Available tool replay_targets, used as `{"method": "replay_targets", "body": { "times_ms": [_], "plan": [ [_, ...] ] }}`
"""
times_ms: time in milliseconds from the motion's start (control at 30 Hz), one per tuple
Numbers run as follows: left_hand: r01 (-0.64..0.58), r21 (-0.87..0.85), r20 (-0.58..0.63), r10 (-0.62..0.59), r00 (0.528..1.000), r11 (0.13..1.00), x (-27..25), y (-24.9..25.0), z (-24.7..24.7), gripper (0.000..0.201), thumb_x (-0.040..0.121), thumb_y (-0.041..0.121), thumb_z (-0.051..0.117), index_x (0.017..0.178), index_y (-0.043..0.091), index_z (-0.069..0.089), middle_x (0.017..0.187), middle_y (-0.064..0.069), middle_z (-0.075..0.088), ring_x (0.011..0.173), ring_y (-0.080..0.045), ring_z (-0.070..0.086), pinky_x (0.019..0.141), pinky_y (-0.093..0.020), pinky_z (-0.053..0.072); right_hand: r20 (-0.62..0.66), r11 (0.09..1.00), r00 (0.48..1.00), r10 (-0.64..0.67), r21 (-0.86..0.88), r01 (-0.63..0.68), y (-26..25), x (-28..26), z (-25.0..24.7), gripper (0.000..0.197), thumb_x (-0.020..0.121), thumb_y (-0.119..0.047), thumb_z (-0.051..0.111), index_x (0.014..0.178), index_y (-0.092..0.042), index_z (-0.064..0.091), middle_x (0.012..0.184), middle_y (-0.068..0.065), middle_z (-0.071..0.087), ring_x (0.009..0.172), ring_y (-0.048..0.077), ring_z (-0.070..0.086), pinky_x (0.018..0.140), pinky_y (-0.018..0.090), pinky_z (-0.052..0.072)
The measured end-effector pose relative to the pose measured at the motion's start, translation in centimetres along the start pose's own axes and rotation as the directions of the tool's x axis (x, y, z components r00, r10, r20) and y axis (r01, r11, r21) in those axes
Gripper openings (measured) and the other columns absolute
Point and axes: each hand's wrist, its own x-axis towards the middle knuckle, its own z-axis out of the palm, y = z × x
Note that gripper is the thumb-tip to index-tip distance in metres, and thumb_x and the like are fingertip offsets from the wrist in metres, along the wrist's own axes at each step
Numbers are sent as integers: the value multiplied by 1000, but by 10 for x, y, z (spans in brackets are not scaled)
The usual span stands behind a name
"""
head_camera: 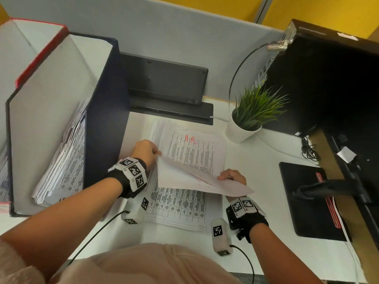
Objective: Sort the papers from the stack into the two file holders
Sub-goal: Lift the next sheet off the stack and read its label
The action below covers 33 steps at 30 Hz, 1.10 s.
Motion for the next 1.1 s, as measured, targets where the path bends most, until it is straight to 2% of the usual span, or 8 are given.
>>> {"method": "replay_targets", "body": {
  "times_ms": [267,400,500,600,700,733,833,1100],
  "plan": [
    [-308,-274,-269,235,934,911,-25,2,6,20,91,6,52,101,13,68,92,-2,65,75,-14,58,69,-19,47,-33,999,999,42,-19,-42,2,2,-8,45,70,17,49,35,-11,55,54,7,63,59,26,51,45,18,46],
    [-194,-563,-169,117,979,803,-28,9,2,25,90,-3,48,79,17,57,95,-11,64,79,-24,58,69,-34,49,-88,819,989,-118,-572,47,4,8,-8,22,74,-5,73,80,-16,55,78,2,55,69,16,49,55,16,41],
    [-94,-647,-77,58,995,757,-30,14,-2,33,88,-13,40,74,14,54,98,-12,66,85,-24,61,71,-34,52,-66,888,970,-235,-419,187,10,2,-11,59,59,-5,85,107,-12,51,87,-5,59,76,9,57,68,16,44],
    [-27,-730,-1,38,999,683,-30,21,-7,31,85,-13,37,69,8,54,91,-17,64,82,-24,59,62,-20,49,-81,891,980,-184,-435,132,9,-3,-4,36,66,-3,81,96,-10,62,94,1,67,95,22,65,74,23,49],
    [21,-697,10,-20,1000,717,-22,23,-10,27,85,-4,40,71,3,61,96,-21,63,82,-25,54,66,-26,44,-132,818,989,61,-561,-125,2,-20,-24,42,97,-2,37,120,-28,60,119,-20,63,110,-8,56,87,17,39],
    [41,-666,-4,-59,998,745,-18,22,-10,26,87,-2,41,77,2,64,95,-19,63,78,-25,54,63,-27,45,-137,833,990,38,-542,-107,12,-15,-28,57,92,14,27,117,-23,62,119,-18,64,99,-13,58,76,18,43],
    [82,-442,-78,-129,989,893,-5,13,-7,13,88,10,55,93,3,65,93,-16,66,74,-23,58,70,-32,50,55,938,991,-122,-321,133,4,-9,-7,41,71,30,43,56,-7,55,44,-12,56,41,-6,42,48,17,34],
    [122,-49,47,-120,992,991,5,10,-5,26,69,28,81,74,6,68,84,-8,69,81,-24,65,76,-34,54,-30,999,999,-42,31,43,10,-3,-8,49,69,27,40,35,-7,44,36,-8,39,34,5,36,36,9,28]
  ]
}}
